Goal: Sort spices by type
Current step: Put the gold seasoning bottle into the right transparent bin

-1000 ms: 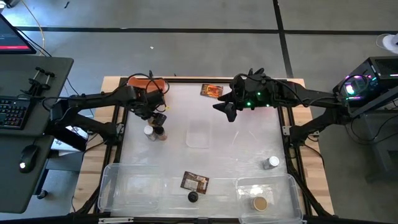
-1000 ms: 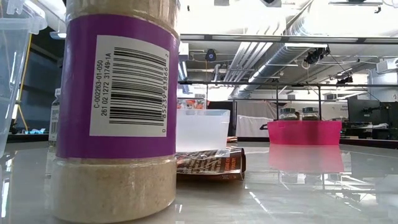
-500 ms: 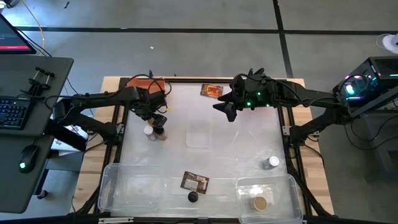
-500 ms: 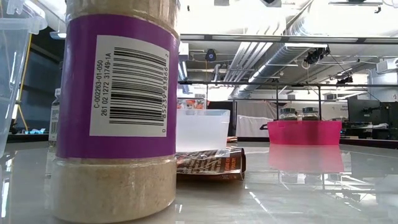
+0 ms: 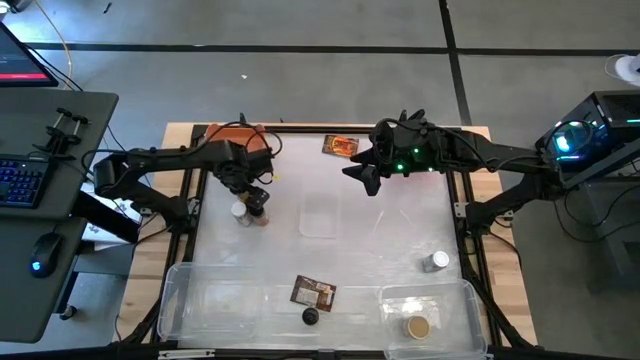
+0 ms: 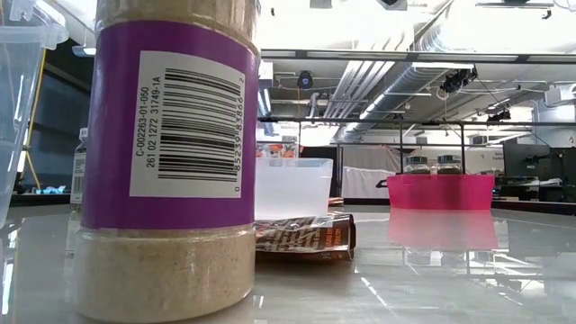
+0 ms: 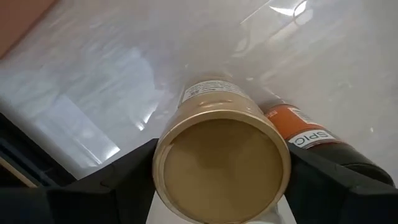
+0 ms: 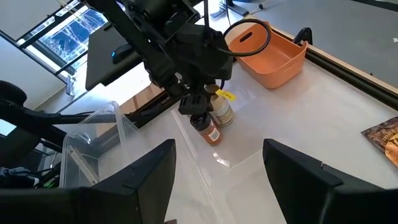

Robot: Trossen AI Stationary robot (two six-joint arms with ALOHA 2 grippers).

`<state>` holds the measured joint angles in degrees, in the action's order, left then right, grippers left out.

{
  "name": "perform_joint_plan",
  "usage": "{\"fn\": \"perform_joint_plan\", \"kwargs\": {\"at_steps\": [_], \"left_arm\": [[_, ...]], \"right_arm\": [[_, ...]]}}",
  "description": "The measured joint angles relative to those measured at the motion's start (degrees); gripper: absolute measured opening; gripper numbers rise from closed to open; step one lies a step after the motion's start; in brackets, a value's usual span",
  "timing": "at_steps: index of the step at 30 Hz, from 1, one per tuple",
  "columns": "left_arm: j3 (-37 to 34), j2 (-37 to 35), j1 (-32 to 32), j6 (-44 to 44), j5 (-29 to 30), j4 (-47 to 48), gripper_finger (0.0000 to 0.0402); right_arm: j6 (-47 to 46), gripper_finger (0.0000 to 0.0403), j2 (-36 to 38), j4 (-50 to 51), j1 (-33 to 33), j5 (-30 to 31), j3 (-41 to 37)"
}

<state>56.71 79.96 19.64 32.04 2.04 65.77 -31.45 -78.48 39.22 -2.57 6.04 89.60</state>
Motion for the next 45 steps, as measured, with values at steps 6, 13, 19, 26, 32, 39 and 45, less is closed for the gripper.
{"fn": "perform_joint_plan", "kwargs": {"at_steps": [6,13,19,26,32,39,45], "left_arm": [[0.78,-0.2,0.07,-3.59,1.76,0.51,0.0238],[12.04,-3.65,3.8,-8.49,5.32,4.45,0.0238],[24.94,-9.79,5.9,-11.55,1.0,3.61,0.0238],[31.65,-16.53,7.01,-0.8,-9.98,-0.62,0.0238],[31.61,-17.05,6.84,28.54,-20.15,-12.94,0.0238],[31.67,-14.81,3.34,42.2,-10.71,-40.82,0.0238],[31.72,-12.82,3.22,45.88,-8.74,-61.05,0.0238]], "right_arm": [[0.34,0.0236,0.0,-0.02,0.0,0.01,0.0],[0.35,0.0236,0.0,-1.37,-0.02,0.05,0.0],[-0.02,0.0236,0.06,-1.62,-0.02,0.11,0.0],[1.35,0.0236,1.37,-2.95,-0.06,0.44,-0.02],[1.74,0.0236,1.77,-5.28,-1.49,1.7,-0.02],[-1.11,0.0236,1.73,-5.2,-3.13,2.95,-0.02],[-1.1,0.0236,1.73,-5.22,-3.48,2.99,-0.02]]}}
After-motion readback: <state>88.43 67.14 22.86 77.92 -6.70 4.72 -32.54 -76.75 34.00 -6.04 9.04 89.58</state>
